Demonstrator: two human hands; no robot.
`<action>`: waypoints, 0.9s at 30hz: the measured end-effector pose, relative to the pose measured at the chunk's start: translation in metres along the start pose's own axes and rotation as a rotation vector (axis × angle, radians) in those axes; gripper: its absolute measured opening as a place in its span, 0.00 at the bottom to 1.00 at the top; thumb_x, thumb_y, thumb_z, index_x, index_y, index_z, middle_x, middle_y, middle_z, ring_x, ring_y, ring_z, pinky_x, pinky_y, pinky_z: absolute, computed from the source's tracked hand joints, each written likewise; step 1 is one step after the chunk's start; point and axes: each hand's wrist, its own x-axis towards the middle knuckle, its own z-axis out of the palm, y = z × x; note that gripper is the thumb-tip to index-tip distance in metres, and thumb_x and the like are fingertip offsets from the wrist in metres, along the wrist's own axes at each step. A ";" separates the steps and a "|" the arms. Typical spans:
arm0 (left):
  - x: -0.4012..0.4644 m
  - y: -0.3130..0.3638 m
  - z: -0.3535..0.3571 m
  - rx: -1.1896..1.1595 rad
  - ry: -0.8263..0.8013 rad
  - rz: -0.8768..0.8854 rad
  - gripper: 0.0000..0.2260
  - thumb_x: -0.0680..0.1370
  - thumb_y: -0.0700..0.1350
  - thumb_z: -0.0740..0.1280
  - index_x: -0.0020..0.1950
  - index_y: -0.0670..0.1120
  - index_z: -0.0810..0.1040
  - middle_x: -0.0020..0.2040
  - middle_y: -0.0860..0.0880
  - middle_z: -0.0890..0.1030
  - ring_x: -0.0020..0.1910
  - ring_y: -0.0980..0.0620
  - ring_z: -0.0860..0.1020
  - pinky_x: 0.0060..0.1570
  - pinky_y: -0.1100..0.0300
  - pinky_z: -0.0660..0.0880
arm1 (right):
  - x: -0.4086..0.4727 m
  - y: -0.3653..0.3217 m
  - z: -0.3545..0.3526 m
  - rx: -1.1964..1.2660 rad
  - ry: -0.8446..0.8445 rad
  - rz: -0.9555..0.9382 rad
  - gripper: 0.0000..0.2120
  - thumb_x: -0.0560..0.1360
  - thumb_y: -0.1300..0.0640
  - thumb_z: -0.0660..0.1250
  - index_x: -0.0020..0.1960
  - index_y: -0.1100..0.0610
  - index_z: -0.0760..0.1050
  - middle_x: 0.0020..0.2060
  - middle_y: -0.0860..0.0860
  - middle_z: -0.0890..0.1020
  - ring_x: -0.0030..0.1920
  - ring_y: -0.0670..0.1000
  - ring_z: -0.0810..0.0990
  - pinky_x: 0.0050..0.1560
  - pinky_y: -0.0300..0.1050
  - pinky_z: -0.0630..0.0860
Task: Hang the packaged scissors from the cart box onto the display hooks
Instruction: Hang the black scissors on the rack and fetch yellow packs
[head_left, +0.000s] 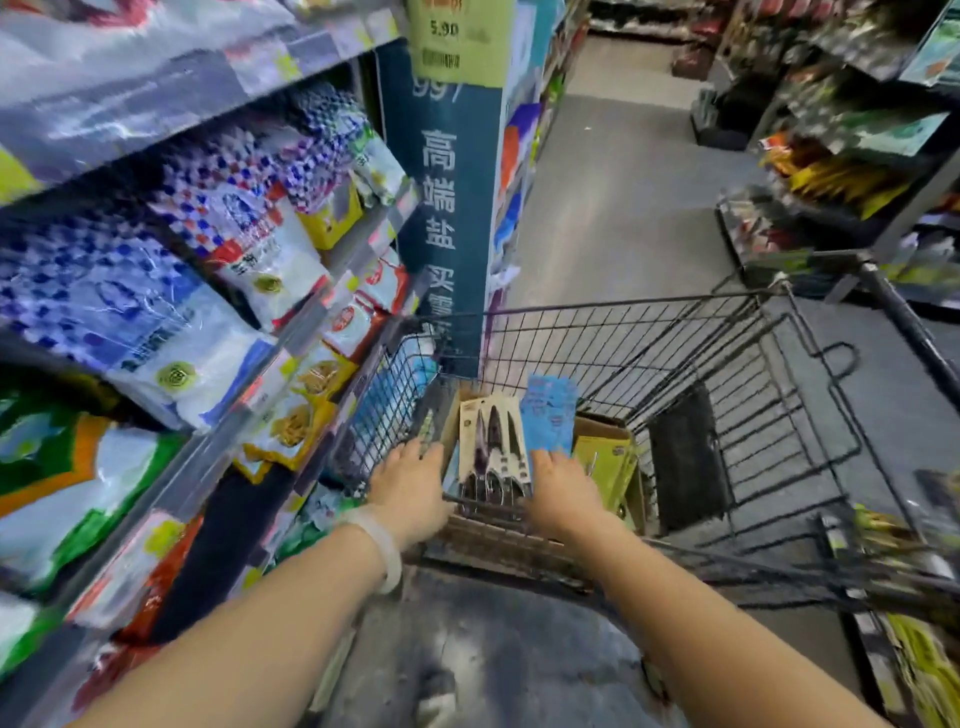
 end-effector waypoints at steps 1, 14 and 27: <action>0.015 -0.001 0.000 -0.007 -0.009 -0.004 0.34 0.76 0.53 0.67 0.77 0.46 0.53 0.77 0.44 0.56 0.76 0.43 0.55 0.73 0.48 0.58 | 0.015 0.003 0.004 0.020 -0.022 0.012 0.22 0.76 0.54 0.64 0.66 0.57 0.63 0.63 0.58 0.71 0.63 0.59 0.69 0.62 0.53 0.70; 0.191 -0.008 0.039 -0.207 -0.357 -0.049 0.28 0.76 0.46 0.67 0.73 0.46 0.60 0.70 0.44 0.67 0.70 0.44 0.65 0.67 0.54 0.64 | 0.202 0.020 0.083 0.340 -0.313 0.256 0.24 0.74 0.50 0.66 0.66 0.60 0.65 0.63 0.59 0.73 0.62 0.60 0.73 0.61 0.50 0.72; 0.239 -0.012 0.071 -0.374 -0.493 -0.174 0.27 0.77 0.49 0.66 0.73 0.46 0.61 0.70 0.47 0.70 0.67 0.48 0.71 0.59 0.60 0.69 | 0.254 0.032 0.143 0.612 -0.277 0.508 0.10 0.77 0.58 0.60 0.55 0.61 0.73 0.54 0.59 0.80 0.54 0.59 0.77 0.48 0.44 0.71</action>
